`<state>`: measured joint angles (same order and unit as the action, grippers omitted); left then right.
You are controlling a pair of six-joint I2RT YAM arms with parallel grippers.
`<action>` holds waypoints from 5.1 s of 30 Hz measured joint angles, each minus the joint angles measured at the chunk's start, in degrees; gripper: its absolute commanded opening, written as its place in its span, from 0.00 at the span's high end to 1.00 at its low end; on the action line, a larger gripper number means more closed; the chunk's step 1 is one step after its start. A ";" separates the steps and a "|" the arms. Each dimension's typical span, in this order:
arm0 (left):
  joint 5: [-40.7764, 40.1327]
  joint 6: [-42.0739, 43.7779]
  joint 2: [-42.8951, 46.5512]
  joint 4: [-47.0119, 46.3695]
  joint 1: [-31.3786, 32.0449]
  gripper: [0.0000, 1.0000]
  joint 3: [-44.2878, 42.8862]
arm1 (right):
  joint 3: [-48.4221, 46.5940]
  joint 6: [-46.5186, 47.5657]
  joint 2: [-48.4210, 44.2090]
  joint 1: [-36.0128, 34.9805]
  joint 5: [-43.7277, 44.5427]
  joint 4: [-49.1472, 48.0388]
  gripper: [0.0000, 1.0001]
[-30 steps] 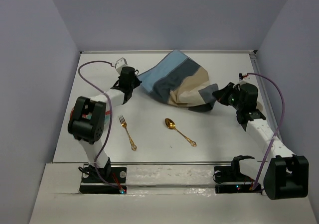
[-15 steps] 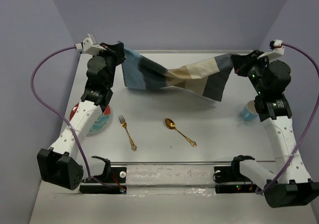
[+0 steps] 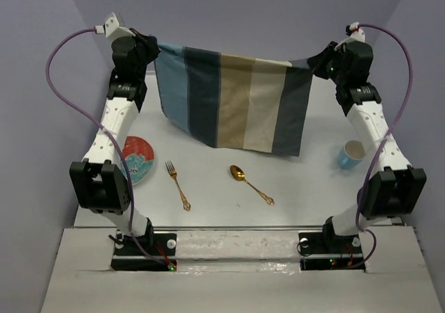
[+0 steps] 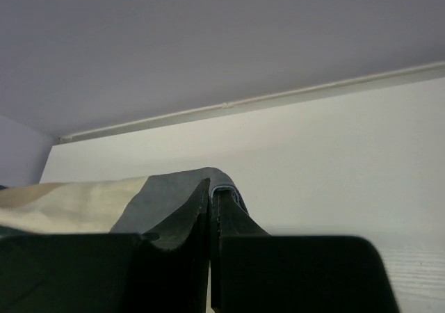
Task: Set the dinner table for one person
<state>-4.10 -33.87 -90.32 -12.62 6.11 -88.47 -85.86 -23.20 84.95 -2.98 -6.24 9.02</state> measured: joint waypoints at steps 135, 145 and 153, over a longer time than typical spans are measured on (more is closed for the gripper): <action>-7.98 15.47 69.99 12.50 11.58 0.06 45.00 | -53.11 -11.74 69.20 -53.92 7.48 -2.49 0.37; -7.98 15.58 70.36 12.59 11.93 0.06 45.46 | -53.37 -16.94 72.24 -52.96 -1.25 -0.28 0.51; -7.93 15.58 70.75 12.68 11.93 0.06 45.75 | -52.72 -20.85 73.05 -52.96 -6.54 -2.25 0.68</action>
<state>-12.03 -18.28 -19.57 0.05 18.04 -42.72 -138.58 -44.05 157.99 -55.94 -12.78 6.76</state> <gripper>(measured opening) 0.935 0.407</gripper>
